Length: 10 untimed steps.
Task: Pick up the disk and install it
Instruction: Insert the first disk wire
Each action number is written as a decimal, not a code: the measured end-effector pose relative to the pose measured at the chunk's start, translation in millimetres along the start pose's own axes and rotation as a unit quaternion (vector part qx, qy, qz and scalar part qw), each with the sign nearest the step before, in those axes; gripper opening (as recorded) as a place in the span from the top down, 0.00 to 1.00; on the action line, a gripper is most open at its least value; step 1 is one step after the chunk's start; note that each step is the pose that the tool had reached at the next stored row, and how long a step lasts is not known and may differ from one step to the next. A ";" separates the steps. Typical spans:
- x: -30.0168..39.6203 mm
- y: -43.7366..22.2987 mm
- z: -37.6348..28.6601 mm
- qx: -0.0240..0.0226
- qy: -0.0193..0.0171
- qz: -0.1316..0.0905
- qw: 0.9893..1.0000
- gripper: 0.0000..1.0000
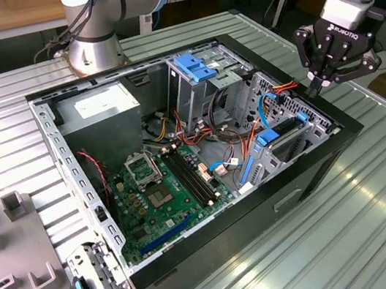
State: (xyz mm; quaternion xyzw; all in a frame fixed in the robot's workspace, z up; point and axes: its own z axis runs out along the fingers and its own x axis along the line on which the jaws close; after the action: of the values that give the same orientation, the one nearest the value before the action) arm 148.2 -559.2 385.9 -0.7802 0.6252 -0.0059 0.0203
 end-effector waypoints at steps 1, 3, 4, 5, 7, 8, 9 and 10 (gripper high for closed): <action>-1.7 -1.1 0.1 0.000 0.000 -0.001 1.000 0.89; -12.2 -5.6 0.6 0.000 0.000 -0.002 1.000 0.89; -18.0 -7.2 0.8 0.000 0.000 -0.003 1.000 0.89; -23.2 -8.5 1.1 0.000 0.000 -0.004 1.000 0.89; -25.0 -9.0 1.7 0.000 -0.001 -0.018 1.000 0.89; -25.5 -9.0 2.1 0.000 -0.001 -0.028 1.000 0.89; -26.1 -9.2 2.4 0.000 -0.001 -0.041 0.999 0.89; -26.8 -9.3 3.1 0.000 -0.002 -0.058 0.998 0.89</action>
State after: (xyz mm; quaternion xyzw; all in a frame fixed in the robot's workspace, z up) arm 151.5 -531.0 383.5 -0.8149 0.5791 -0.0051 0.0210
